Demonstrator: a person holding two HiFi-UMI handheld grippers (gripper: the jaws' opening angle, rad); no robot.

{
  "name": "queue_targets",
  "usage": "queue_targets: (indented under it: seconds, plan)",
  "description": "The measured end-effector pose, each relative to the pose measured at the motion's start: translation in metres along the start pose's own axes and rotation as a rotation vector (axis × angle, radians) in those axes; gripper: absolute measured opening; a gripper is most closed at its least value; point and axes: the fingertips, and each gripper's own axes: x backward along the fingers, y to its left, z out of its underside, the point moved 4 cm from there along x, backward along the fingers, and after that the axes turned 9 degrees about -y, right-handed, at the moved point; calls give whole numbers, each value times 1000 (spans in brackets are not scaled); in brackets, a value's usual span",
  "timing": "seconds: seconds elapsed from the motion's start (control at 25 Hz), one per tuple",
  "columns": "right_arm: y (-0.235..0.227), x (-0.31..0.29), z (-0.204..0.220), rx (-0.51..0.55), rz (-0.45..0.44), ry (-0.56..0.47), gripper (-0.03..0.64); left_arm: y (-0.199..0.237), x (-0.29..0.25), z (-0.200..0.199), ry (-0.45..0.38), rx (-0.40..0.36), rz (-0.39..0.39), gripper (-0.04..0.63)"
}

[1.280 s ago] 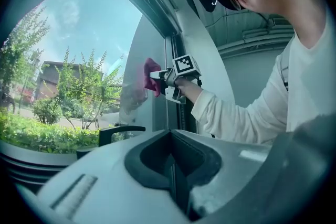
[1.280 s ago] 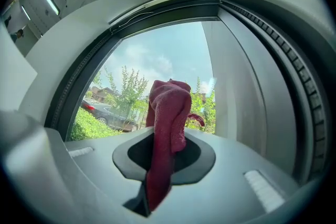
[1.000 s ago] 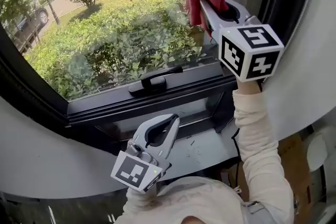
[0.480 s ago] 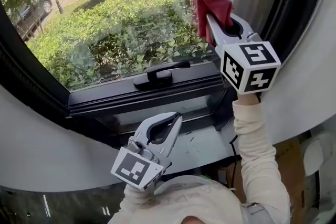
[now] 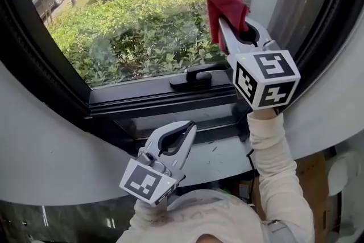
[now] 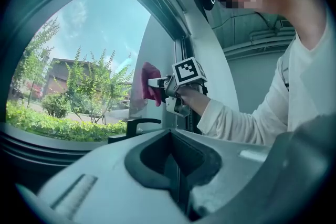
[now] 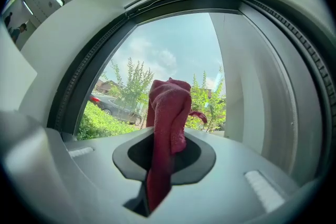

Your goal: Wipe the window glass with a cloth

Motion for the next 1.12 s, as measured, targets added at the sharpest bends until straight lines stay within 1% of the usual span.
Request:
queue_targets:
  seconds: [0.16,0.36,0.6,0.76,0.88,0.96,1.12]
  plan:
    - [36,-13,-5,19,-16,-1,60,15,24,-4,5,15,-23,0]
    - [84,-30,-12,18,-51,-11,60,36,59,-9,-5,23,-62,0]
    - [143,-53,-22,-2,-101,-39,60,57,95,-17,-30,7,-82,0]
    - [180,-68,-32,-8,-143,-57,61,69,114,-20,-19,20,-108,0]
    - [198,-77,-41,-8,-166,-66,61,75,123,-24,-22,24,-114,0]
    - [204,-79,-44,2,-163,-77,61,78,127,-24,-24,29,-118,0]
    - [210,-78,-36,2,-151,-95,60,82,134,-20,-21,37,-126,0]
